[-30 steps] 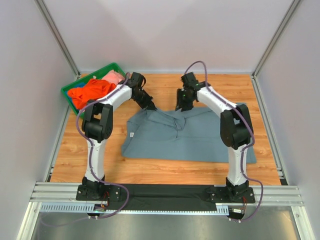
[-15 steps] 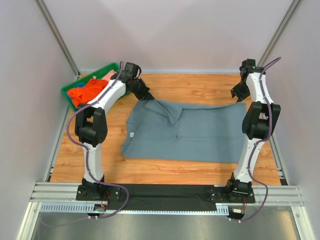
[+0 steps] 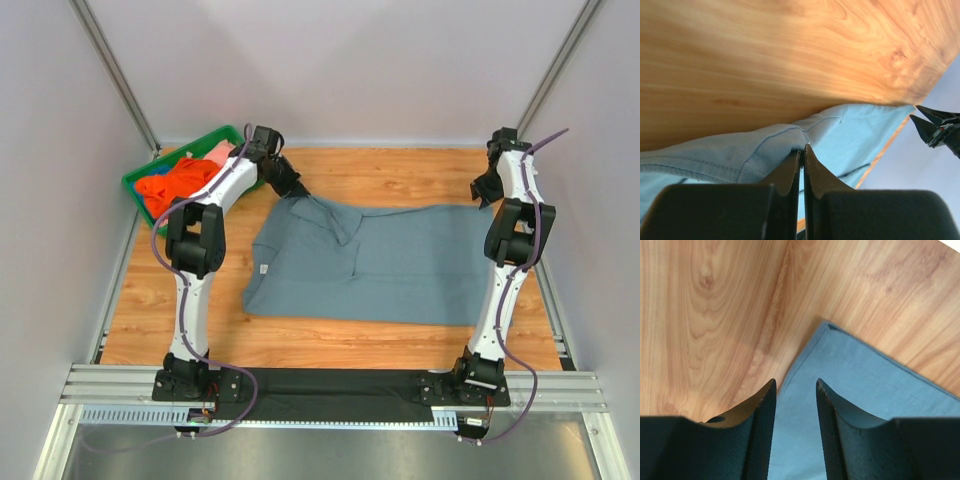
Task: Fold and stack the t-shirts
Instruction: Fold the tshirt
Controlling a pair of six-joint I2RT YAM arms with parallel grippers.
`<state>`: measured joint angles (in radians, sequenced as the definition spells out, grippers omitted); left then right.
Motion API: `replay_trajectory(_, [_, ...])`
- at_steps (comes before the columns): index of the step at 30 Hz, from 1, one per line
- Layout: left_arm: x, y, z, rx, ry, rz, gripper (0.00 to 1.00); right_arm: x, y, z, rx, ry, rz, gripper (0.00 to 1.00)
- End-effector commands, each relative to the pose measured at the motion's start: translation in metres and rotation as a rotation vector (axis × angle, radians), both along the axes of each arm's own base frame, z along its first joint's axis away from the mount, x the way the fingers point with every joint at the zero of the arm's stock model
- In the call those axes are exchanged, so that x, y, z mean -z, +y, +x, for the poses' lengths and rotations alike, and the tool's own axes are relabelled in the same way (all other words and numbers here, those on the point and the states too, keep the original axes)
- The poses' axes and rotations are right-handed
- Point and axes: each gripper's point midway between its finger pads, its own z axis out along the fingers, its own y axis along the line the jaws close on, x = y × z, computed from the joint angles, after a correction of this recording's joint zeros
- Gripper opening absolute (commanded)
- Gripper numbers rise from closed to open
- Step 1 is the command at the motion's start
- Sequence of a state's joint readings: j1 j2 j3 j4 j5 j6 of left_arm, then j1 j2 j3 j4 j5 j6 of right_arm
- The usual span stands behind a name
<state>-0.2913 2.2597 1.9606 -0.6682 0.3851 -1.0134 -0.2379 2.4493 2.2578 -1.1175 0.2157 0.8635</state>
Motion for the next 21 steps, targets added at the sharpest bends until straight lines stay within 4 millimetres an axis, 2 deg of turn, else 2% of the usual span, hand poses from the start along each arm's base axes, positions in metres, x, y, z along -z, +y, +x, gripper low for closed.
replay_trajectory(1, [-0.016,-0.002,0.023,0.018,-0.090,-0.040,0.08,-0.007,-0.016,0.021,0.050,-0.086,-0.024,0.39])
replay_trajectory(5, [-0.007,-0.001,0.026,0.024,-0.084,-0.033,0.17,0.003,-0.015,0.027,0.048,-0.098,-0.012,0.39])
replay_trajectory(16, [0.006,-0.005,0.028,0.032,-0.072,-0.048,0.27,0.008,-0.016,0.024,0.040,-0.092,-0.020,0.39])
replay_trajectory(18, [0.008,-0.001,0.031,0.017,-0.070,-0.023,0.32,0.007,-0.016,0.024,0.039,-0.092,-0.022,0.39])
replay_trajectory(20, [0.016,0.006,0.028,-0.012,-0.033,0.022,0.35,0.006,-0.016,0.023,0.039,-0.093,-0.022,0.39])
replay_trajectory(21, [0.014,0.008,0.031,-0.021,-0.032,0.033,0.35,0.006,-0.016,0.023,0.039,-0.090,-0.022,0.39])
